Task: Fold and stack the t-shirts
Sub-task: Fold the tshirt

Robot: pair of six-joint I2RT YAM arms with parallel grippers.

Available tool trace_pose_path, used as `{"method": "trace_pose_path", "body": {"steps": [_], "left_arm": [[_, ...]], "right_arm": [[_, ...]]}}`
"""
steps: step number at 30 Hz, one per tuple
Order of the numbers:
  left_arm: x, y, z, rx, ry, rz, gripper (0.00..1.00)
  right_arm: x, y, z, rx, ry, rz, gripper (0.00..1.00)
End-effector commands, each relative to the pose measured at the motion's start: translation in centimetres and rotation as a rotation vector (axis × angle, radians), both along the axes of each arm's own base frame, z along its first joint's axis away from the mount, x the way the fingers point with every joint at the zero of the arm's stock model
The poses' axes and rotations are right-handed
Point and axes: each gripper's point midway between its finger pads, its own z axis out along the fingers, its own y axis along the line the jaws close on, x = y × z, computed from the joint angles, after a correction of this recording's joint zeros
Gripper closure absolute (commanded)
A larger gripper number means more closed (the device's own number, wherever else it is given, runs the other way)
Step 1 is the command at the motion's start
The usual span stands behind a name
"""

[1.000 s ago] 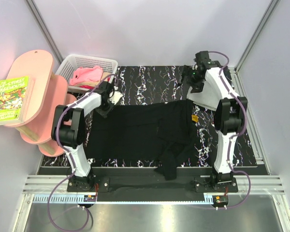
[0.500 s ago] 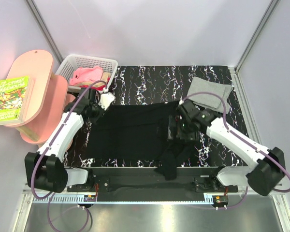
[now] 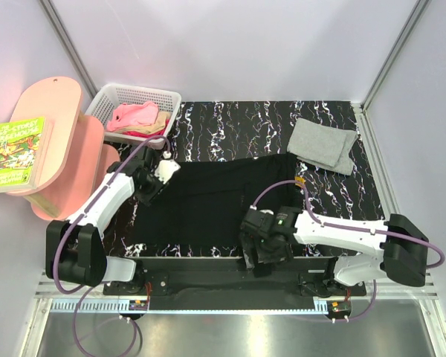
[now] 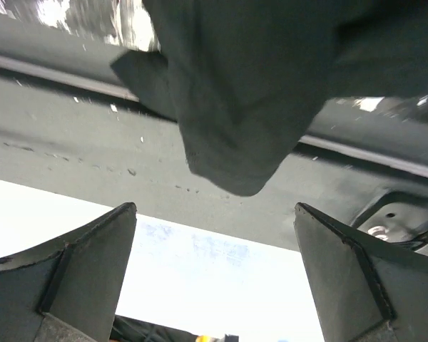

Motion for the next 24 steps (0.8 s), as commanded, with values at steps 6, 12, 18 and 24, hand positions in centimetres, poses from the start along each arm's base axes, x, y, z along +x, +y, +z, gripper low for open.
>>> {"method": "trace_pose_path", "body": {"steps": [6, 12, 18, 24], "left_arm": [[-4.2, 1.5, -3.0, 0.110, 0.106, -0.076, 0.65], [-6.3, 2.4, -4.3, 0.154, 0.148, -0.082, 0.65], [-7.7, 3.3, -4.8, 0.184, 0.149, -0.073, 0.62], [-8.8, 3.2, -4.9, 0.174, 0.198, -0.059, 0.60]], "right_arm": [[-1.9, 1.5, -0.5, 0.014, 0.041, -0.012, 0.02], [-1.7, 0.4, -1.2, -0.039, 0.023, -0.017, 0.02], [-0.8, 0.4, -2.0, -0.097, -0.002, -0.016, 0.04], [-0.5, 0.6, -2.6, -0.094, -0.017, -0.015, 0.05]]}}
